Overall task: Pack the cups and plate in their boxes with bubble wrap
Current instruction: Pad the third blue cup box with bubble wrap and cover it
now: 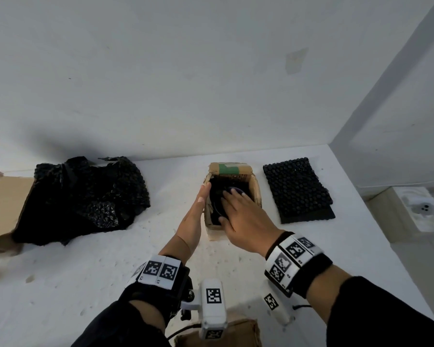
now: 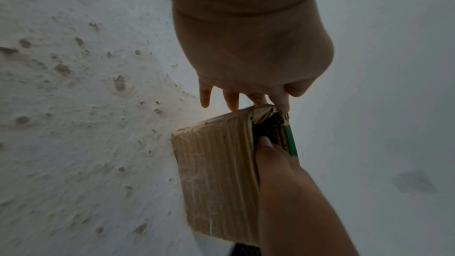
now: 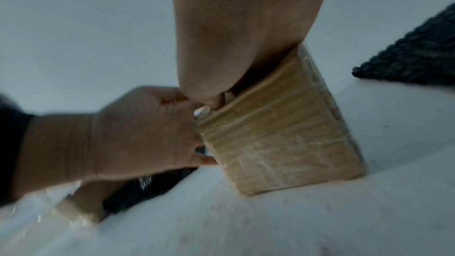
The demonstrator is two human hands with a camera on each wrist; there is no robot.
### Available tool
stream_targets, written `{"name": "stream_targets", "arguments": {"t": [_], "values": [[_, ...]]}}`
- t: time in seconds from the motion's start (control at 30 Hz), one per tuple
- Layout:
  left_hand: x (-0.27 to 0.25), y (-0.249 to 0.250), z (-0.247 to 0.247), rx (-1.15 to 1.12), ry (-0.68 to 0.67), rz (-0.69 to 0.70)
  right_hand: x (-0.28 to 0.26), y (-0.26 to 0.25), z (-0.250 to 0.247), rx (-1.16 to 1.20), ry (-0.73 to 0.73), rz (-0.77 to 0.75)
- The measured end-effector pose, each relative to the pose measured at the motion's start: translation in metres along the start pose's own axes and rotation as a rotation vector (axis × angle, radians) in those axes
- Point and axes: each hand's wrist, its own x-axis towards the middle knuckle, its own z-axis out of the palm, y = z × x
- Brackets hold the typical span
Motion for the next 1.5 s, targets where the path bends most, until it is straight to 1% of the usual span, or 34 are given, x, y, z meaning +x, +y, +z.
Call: {"name": "stream_targets", "arguments": {"t": [0.03, 0.1, 0.2, 0.27, 0.37, 0.57, 0.7, 0.77, 0.87, 0.9, 1.0, 1.07, 1.13, 1.17, 1.23, 1.27, 1.33, 1.37, 1.43, 1.5], "values": [[0.0, 0.0, 0.0, -0.011, 0.004, 0.002, 0.003, 0.001, 0.002, -0.042, -0.015, -0.039], [0.001, 0.0, -0.001, -0.015, 0.012, -0.001, 0.013, 0.002, -0.001, -0.066, -0.04, -0.072], [0.001, -0.004, -0.005, 0.022, -0.008, -0.007, 0.029, 0.002, -0.006, -0.028, -0.005, -0.092], [0.001, -0.005, -0.006, 0.02, -0.014, -0.013, 0.038, 0.003, -0.009, 0.013, 0.011, -0.074], [0.001, -0.004, -0.007, 0.026, -0.012, -0.024, 0.048, 0.002, -0.013, 0.064, -0.017, -0.017], [0.0, -0.001, -0.004, 0.003, 0.013, -0.031, 0.065, -0.003, -0.009, -0.068, -0.081, -0.009], [-0.001, 0.001, -0.002, 0.0, 0.022, -0.037, 0.061, 0.002, -0.008, -0.046, -0.115, -0.022], [-0.002, 0.001, 0.001, -0.01, 0.041, -0.041, 0.053, 0.005, -0.006, -0.009, -0.046, -0.034], [-0.003, 0.002, 0.005, -0.014, 0.07, -0.048, 0.041, 0.006, -0.002, 0.01, 0.138, -0.086], [-0.003, 0.003, 0.006, -0.008, 0.073, -0.048, 0.038, 0.006, -0.002, 0.027, 0.161, -0.101], [-0.004, 0.008, 0.006, 0.022, 0.052, -0.067, 0.031, 0.014, -0.009, 0.103, 0.148, -0.116], [-0.004, 0.014, 0.006, 0.053, 0.05, -0.092, 0.026, 0.025, -0.014, 0.166, 0.177, -0.133], [0.0, 0.021, 0.007, 0.125, 0.107, -0.102, 0.019, 0.038, -0.024, 0.221, 0.242, -0.15], [0.003, 0.025, 0.008, 0.215, 0.164, -0.093, 0.015, 0.045, -0.03, 0.243, 0.279, -0.15], [0.009, 0.036, 0.015, 0.437, 0.281, -0.05, 0.006, 0.062, -0.044, 0.286, 0.341, -0.121], [0.012, 0.045, 0.022, 0.526, 0.324, -0.004, 0.002, 0.073, -0.049, 0.303, 0.362, -0.095], [0.015, 0.065, 0.045, 0.618, 0.347, 0.127, -0.006, 0.096, -0.057, 0.325, 0.386, -0.022], [0.017, 0.074, 0.058, 0.637, 0.335, 0.194, -0.009, 0.109, -0.058, 0.336, 0.391, 0.033], [0.021, 0.088, 0.089, 0.646, 0.251, 0.294, -0.015, 0.135, -0.058, 0.369, 0.368, 0.193], [0.026, 0.093, 0.121, 0.619, 0.142, 0.326, -0.021, 0.161, -0.054, 0.393, 0.318, 0.36]]}}
